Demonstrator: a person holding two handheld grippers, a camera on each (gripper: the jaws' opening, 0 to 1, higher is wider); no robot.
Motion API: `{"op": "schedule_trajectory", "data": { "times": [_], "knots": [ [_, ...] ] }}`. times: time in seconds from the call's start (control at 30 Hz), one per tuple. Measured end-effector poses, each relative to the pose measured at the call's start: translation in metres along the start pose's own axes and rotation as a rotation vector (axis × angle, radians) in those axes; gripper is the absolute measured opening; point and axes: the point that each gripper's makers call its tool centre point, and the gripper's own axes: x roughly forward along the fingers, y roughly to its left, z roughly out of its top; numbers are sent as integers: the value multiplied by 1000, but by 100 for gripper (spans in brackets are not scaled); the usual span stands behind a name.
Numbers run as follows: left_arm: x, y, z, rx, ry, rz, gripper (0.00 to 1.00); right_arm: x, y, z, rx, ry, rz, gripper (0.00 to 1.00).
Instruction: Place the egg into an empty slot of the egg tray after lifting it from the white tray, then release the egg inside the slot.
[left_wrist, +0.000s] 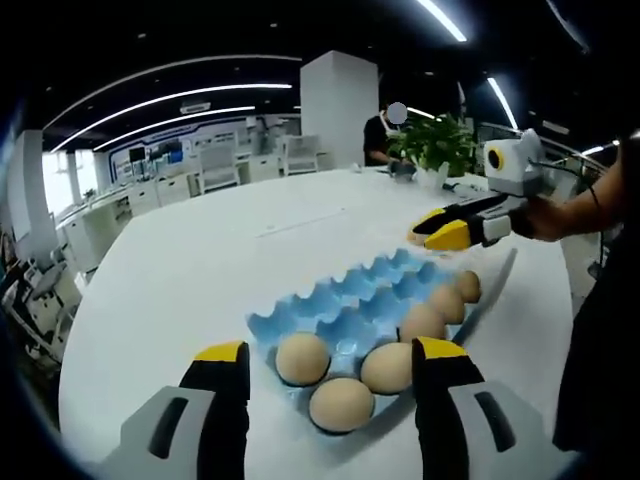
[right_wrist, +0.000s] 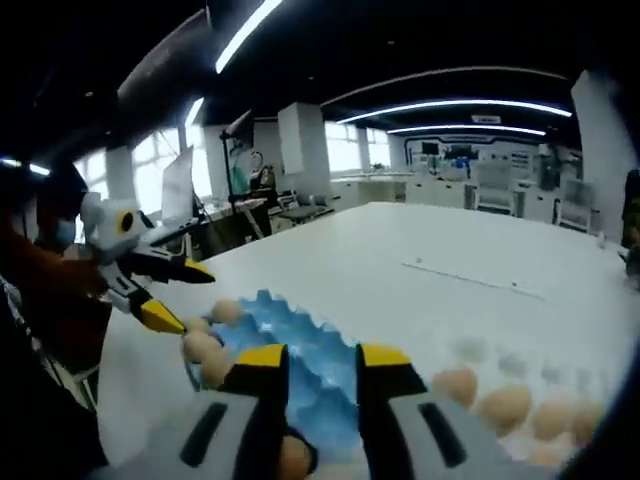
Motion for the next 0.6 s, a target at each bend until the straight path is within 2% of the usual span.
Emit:
{"op": "schedule_trajectory", "data": {
  "times": [0.17,0.27,0.43,0.53,0.6],
  "knots": [
    [0,1,0,-5,0,0,65,-34,-45,-10,23,-6,-172,26],
    [1,1,1,-9,-2,0,66,-49,-64,-17,31,8,-237,26],
    [2,1,2,-39,-12,-3,70,-58,-82,-33,72,40,-285,27],
    [2,0,1,-49,-4,-7,72,-57,-85,-43,82,75,-296,27],
    [2,0,1,-50,2,-7,73,-55,-82,-41,67,63,-292,26]
  ]
}}
